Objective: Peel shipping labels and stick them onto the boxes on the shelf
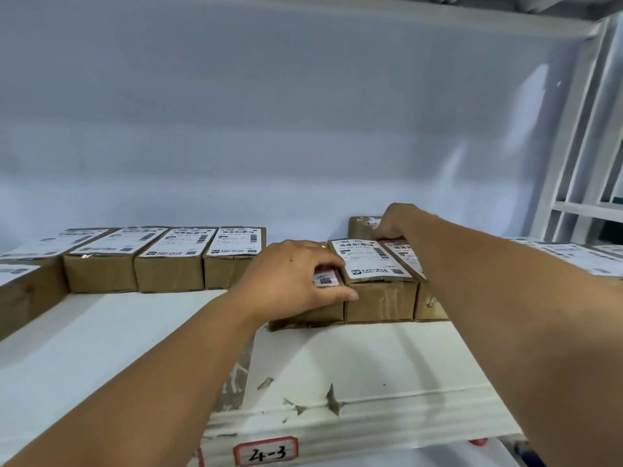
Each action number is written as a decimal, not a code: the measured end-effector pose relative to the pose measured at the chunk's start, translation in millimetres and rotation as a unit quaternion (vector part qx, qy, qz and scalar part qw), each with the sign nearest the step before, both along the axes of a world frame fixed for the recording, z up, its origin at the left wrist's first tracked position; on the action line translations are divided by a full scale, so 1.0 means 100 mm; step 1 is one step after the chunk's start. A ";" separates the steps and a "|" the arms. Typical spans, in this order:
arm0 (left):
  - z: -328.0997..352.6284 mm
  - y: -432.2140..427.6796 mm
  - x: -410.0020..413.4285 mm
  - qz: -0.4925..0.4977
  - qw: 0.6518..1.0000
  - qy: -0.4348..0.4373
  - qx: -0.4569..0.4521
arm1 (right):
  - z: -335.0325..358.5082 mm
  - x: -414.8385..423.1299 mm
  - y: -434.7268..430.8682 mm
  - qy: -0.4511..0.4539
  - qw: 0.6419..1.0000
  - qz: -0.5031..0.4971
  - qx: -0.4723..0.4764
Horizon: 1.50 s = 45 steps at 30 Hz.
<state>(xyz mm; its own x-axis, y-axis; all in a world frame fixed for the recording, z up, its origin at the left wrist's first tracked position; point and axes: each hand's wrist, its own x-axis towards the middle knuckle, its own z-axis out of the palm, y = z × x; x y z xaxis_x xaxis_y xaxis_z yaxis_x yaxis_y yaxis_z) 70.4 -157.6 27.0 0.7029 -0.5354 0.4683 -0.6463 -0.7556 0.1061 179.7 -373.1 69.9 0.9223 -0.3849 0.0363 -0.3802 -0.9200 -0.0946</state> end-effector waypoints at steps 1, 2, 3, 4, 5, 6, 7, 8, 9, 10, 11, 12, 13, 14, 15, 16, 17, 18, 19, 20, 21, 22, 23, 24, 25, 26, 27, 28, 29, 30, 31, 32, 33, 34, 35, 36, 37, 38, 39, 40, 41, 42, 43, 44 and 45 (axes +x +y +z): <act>0.00 0.00 -0.01 0.000 1.000 -0.003 0.000 | -0.02 0.01 0.00 -0.006 1.000 -0.011 0.006; 0.00 0.00 -0.02 -0.001 1.000 -0.006 0.001 | -0.03 0.01 -0.01 -0.009 1.000 -0.019 0.014; 0.00 0.01 -0.04 -0.002 1.000 -0.008 0.004 | -0.03 0.01 0.00 -0.010 1.000 -0.025 0.016; 0.00 0.02 -0.05 -0.003 1.000 -0.008 0.009 | -0.04 -0.01 0.02 -0.012 0.999 -0.028 0.018; 0.00 0.03 -0.05 -0.003 1.000 -0.007 0.019 | -0.05 -0.02 0.03 -0.019 0.999 -0.030 0.015; 0.01 0.05 -0.06 -0.002 1.000 -0.005 0.031 | -0.05 -0.01 0.04 -0.024 0.999 -0.035 0.017; 0.01 0.06 -0.05 -0.001 0.999 -0.002 0.044 | -0.07 0.00 0.05 -0.025 0.999 -0.038 0.018; 0.01 0.08 -0.04 0.000 0.998 0.000 0.055 | -0.08 0.02 0.05 -0.021 0.999 -0.041 0.026; 0.00 0.09 -0.03 -0.001 0.998 0.002 0.062 | -0.09 0.04 0.05 -0.017 0.998 -0.041 0.033; -0.01 0.10 -0.01 -0.003 0.998 0.004 0.065 | -0.11 0.04 0.06 -0.016 0.998 -0.041 0.045; -0.02 0.10 0.00 -0.006 0.998 0.003 0.066 | -0.13 0.05 0.06 -0.019 0.998 -0.043 0.052; -0.04 0.09 0.02 -0.009 0.998 -0.003 0.066 | -0.14 0.06 0.06 -0.032 0.996 -0.045 0.063; -0.06 0.09 0.05 -0.011 0.998 -0.013 0.064 | -0.14 0.07 0.06 -0.050 0.995 -0.045 0.074; -0.08 0.08 0.09 -0.013 0.998 -0.025 0.061 | -0.14 0.07 0.06 -0.073 0.993 -0.041 0.088; -0.10 0.08 0.14 -0.014 0.997 -0.038 0.060 | -0.13 0.06 0.06 -0.097 0.990 -0.037 0.099; -0.12 0.08 0.19 -0.012 0.997 -0.055 0.061 | -0.12 0.05 0.07 -0.118 0.986 -0.035 0.109; -0.14 0.08 0.24 -0.007 0.995 -0.072 0.063 | -0.11 0.02 0.08 -0.139 0.983 -0.032 0.112; -0.16 0.08 0.28 -0.001 0.994 -0.085 0.064 | -0.11 0.01 0.09 -0.162 0.980 -0.029 0.112; -0.18 0.08 0.31 0.005 0.994 -0.093 0.064 | -0.09 -0.01 0.09 -0.188 0.976 -0.022 0.108; -0.20 0.09 0.33 0.009 0.993 -0.096 0.064 | -0.08 -0.01 0.11 -0.208 0.973 -0.015 0.104; -0.21 0.09 0.35 0.013 0.993 -0.099 0.067 | -0.06 -0.02 0.13 -0.222 0.970 -0.007 0.100; -0.23 0.09 0.36 0.017 0.992 -0.100 0.071 | -0.04 -0.03 0.15 -0.232 0.968 -0.001 0.097; -0.25 0.08 0.37 0.021 0.992 -0.099 0.072 | -0.02 -0.04 0.17 -0.238 0.967 0.002 0.094; -0.27 0.08 0.39 0.026 0.992 -0.098 0.073 | 0.00 -0.04 0.19 -0.241 0.966 0.003 0.093; -0.29 0.07 0.40 0.029 0.992 -0.101 0.074 | 0.01 -0.06 0.20 -0.242 0.966 0.003 0.095; -0.30 0.06 0.42 0.032 0.991 -0.104 0.077 | 0.02 -0.07 0.22 -0.244 0.965 0.002 0.100; -0.31 0.05 0.43 0.034 0.991 -0.105 0.078 | 0.02 -0.08 0.23 -0.249 0.963 0.001 0.103; -0.33 0.04 0.44 0.038 0.991 -0.106 0.078 | 0.03 -0.10 0.25 -0.256 0.961 0.001 0.104; -0.34 0.03 0.44 0.043 0.990 -0.109 0.080 | 0.04 -0.12 0.26 -0.263 0.959 0.002 0.105; -0.35 0.02 0.45 0.052 0.989 -0.113 0.086 | 0.06 -0.15 0.29 -0.269 0.957 0.005 0.108; -0.35 0.02 0.45 0.066 0.987 -0.113 0.094 | 0.08 -0.17 0.31 -0.275 0.955 0.009 0.110; -0.35 0.02 0.45 0.083 0.985 -0.111 0.101 | 0.10 -0.19 0.33 -0.280 0.953 0.013 0.112; -0.35 0.03 0.46 0.101 0.983 -0.108 0.108 | 0.12 -0.22 0.36 -0.285 0.952 0.018 0.113; -0.35 0.03 0.47 0.116 0.980 -0.110 0.120 | 0.13 -0.25 0.40 -0.290 0.950 0.025 0.113; -0.35 0.02 0.48 0.129 0.976 -0.118 0.132 | 0.14 -0.28 0.43 -0.296 0.948 0.031 0.115; -0.35 0.02 0.49 0.140 0.971 -0.127 0.144 | 0.14 -0.32 0.47 -0.301 0.945 0.037 0.118; -0.35 0.00 0.48 0.148 0.969 -0.135 0.147 | 0.14 -0.35 0.51 -0.307 0.943 0.042 0.121; -0.35 -0.01 0.46 0.155 0.967 -0.144 0.140 | 0.13 -0.39 0.55 -0.312 0.941 0.048 0.124; -0.35 -0.01 0.44 0.159 0.966 -0.160 0.126 | 0.13 -0.43 0.60 -0.317 0.939 0.054 0.125; -0.35 -0.02 0.41 0.158 0.963 -0.188 0.112 | 0.12 -0.48 0.64 -0.322 0.936 0.060 0.126; -0.35 -0.02 0.39 0.155 0.957 -0.222 0.100 | 0.11 -0.52 0.67 -0.327 0.934 0.065 0.129; -0.35 -0.02 0.38 0.148 0.953 -0.250 0.083 | 0.09 -0.57 0.71 -0.332 0.931 0.070 0.131; -0.35 -0.02 0.38 0.137 0.951 -0.272 0.054 | 0.08 -0.62 0.75 -0.340 0.928 0.076 0.132; -0.36 -0.02 0.38 0.128 0.951 -0.282 0.026 | 0.07 -0.67 0.78 -0.349 0.923 0.084 0.136; -0.35 -0.01 0.38 0.121 0.953 -0.278 -0.001 | 0.06 -0.73 0.83 -0.359 0.917 0.094 0.145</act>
<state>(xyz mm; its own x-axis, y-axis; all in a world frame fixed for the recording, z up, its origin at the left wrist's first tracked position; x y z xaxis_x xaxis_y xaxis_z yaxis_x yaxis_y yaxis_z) 107.9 -158.9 -8.2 0.4480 -0.3883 0.8053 -0.4096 -0.8898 -0.2012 107.1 -289.9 76.1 0.7512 -0.3105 0.5825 0.0395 -0.8597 -0.5093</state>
